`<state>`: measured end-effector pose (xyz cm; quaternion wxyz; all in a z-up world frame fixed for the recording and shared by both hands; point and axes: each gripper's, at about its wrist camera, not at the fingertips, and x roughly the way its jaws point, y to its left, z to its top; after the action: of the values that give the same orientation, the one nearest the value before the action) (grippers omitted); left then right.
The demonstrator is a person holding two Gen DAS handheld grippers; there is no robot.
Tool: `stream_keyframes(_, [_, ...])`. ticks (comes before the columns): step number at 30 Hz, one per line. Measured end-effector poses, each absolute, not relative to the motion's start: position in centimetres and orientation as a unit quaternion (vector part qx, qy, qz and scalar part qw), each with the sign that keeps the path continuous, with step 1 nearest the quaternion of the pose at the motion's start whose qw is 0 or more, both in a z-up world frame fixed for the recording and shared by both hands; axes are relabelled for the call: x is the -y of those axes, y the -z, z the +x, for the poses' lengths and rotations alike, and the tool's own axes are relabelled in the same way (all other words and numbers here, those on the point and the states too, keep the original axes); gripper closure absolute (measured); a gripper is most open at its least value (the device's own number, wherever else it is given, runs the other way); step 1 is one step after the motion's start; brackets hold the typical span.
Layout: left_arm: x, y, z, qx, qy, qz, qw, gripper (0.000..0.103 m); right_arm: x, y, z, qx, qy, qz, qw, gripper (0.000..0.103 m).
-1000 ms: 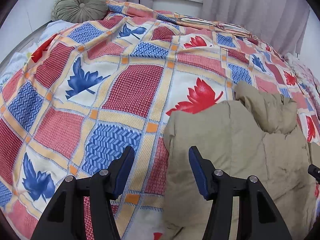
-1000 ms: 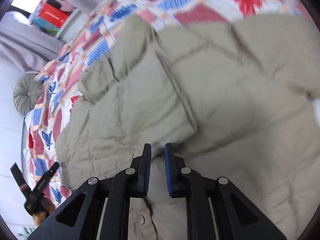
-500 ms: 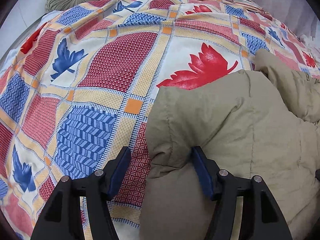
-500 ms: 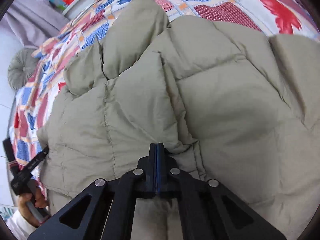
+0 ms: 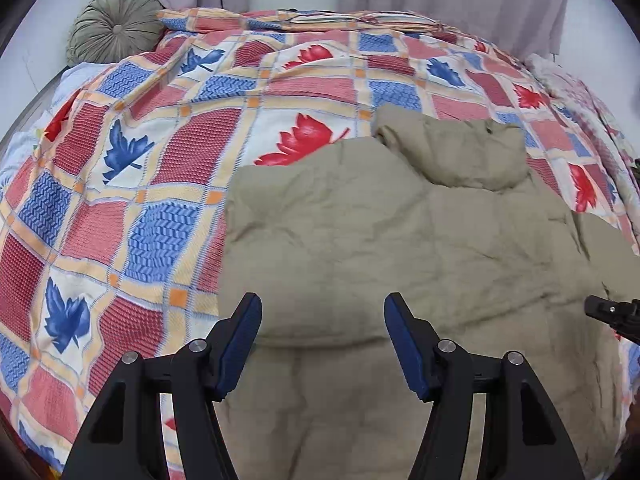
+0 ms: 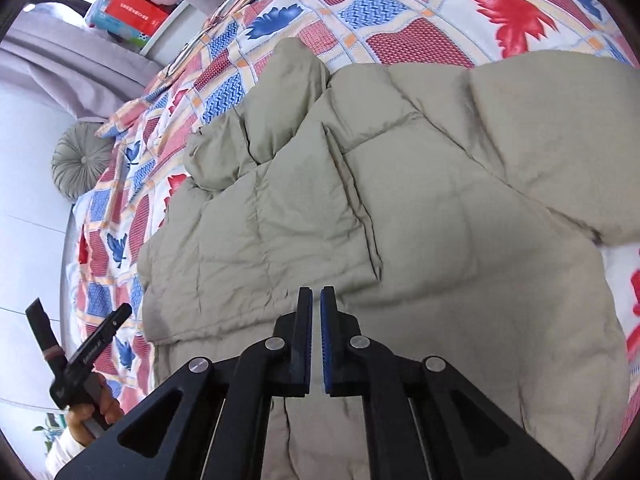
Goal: Fold large clothes
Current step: 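Open the left tool and withdraw it from the folded side, then grasp the other jacket sleeve with the right tool and lift it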
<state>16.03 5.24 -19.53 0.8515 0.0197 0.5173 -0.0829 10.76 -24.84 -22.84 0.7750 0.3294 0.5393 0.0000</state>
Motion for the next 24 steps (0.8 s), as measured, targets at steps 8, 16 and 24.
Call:
stream_keyframes(8, [-0.1, 18.8, 11.6, -0.546, 0.118, 0.014, 0.830, 0.011, 26.1, 21.5, 5.5, -0.547, 0.020, 0.334, 0.767, 0.071])
stream_keyframes(16, [3.3, 17.7, 9.9, -0.533, 0.119, 0.037, 0.837, 0.001, 29.5, 20.6, 1.5, -0.538, 0.051, 0.346, 0.767, 0.053])
stream_keyframes(24, [7.9, 17.5, 8.6, -0.536, 0.139, 0.069, 0.830, 0.001, 33.6, 20.2, -1.5, -0.505, 0.069, 0.372, 0.775, 0.019])
